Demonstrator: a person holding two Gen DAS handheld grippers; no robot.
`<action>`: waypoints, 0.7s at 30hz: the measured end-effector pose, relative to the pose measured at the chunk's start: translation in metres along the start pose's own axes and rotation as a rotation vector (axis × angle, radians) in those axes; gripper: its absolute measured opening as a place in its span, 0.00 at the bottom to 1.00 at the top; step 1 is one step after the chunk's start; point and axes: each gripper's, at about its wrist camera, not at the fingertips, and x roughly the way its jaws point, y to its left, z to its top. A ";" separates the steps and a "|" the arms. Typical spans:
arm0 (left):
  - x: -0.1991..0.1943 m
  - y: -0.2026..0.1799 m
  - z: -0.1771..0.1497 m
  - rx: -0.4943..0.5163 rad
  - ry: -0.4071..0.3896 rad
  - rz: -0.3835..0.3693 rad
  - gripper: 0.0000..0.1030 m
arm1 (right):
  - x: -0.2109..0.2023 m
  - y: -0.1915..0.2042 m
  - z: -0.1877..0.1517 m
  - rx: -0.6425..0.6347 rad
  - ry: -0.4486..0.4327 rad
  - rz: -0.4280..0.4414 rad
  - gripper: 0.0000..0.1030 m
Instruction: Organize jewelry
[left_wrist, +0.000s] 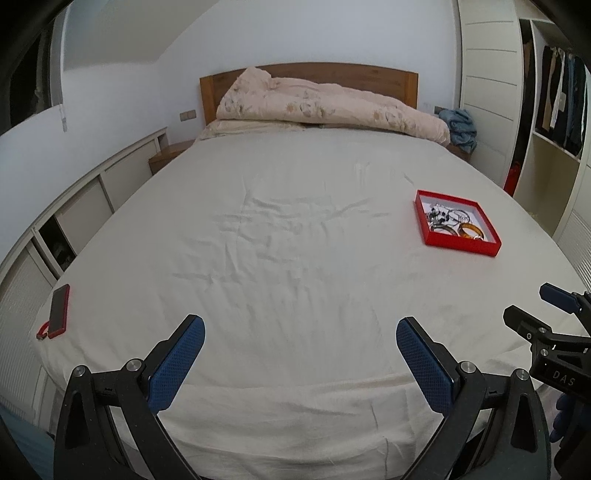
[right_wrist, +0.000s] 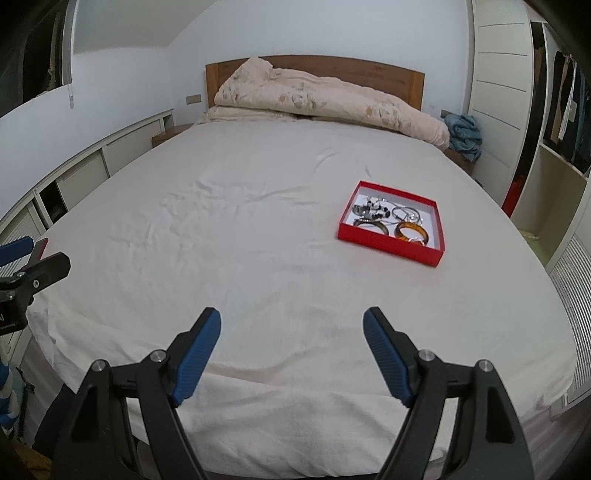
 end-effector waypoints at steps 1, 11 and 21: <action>0.002 0.000 0.000 0.001 0.005 0.000 0.99 | 0.003 0.000 -0.001 0.001 0.006 0.001 0.76; 0.024 -0.002 -0.004 0.010 0.056 -0.006 0.99 | 0.026 -0.006 -0.008 0.013 0.061 0.003 0.76; 0.038 -0.001 -0.005 0.011 0.083 -0.012 0.99 | 0.041 -0.008 -0.009 0.018 0.089 0.001 0.76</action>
